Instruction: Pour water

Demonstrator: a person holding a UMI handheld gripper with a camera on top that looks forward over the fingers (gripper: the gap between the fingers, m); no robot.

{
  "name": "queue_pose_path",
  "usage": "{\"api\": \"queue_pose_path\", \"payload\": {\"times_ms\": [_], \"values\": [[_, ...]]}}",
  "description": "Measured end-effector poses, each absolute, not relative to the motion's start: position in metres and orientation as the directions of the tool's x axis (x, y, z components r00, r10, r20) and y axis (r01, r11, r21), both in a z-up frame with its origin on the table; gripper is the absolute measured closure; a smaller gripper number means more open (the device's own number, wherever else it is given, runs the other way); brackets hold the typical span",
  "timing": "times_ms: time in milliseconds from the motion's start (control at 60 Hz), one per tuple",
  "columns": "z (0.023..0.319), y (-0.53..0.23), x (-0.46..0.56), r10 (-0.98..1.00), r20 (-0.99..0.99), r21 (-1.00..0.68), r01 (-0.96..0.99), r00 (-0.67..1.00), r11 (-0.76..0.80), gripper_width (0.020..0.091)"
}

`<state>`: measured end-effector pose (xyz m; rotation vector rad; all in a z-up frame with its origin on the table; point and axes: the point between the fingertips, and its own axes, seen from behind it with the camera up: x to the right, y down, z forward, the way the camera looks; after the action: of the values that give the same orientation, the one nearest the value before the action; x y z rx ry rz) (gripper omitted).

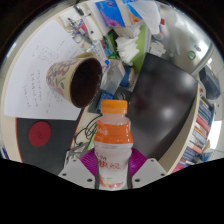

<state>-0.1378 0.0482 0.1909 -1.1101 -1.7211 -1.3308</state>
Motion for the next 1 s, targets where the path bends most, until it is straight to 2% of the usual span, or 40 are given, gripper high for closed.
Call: {"api": "queue_pose_path", "payload": {"times_ms": [167, 367, 433, 583, 700, 850, 1000], "values": [[0.187, 0.052, -0.155, 0.165, 0.808, 0.544, 0.824, -0.565, 0.156, 0.0738], [0.173, 0.049, -0.154, 0.211, 0.8, 0.539, 0.827, -0.562, 0.158, 0.0738], [0.172, 0.046, -0.157, 0.226, 0.829, 0.485, 0.859, -0.512, 0.164, 0.0734], [0.185, 0.028, -0.159, 0.332, 0.933, 0.106, 0.986, -0.142, 0.126, 0.0735], [0.21, 0.014, -0.152, 0.364, 0.904, -0.254, 0.966, 0.222, 0.043, 0.0724], [0.225, 0.007, -0.133, 0.342, 0.734, -0.616, 0.787, 0.587, -0.03, 0.0723], [0.203, 0.008, -0.109, 0.32, 0.423, -0.865, 0.482, 0.848, -0.135, 0.0724]]}}
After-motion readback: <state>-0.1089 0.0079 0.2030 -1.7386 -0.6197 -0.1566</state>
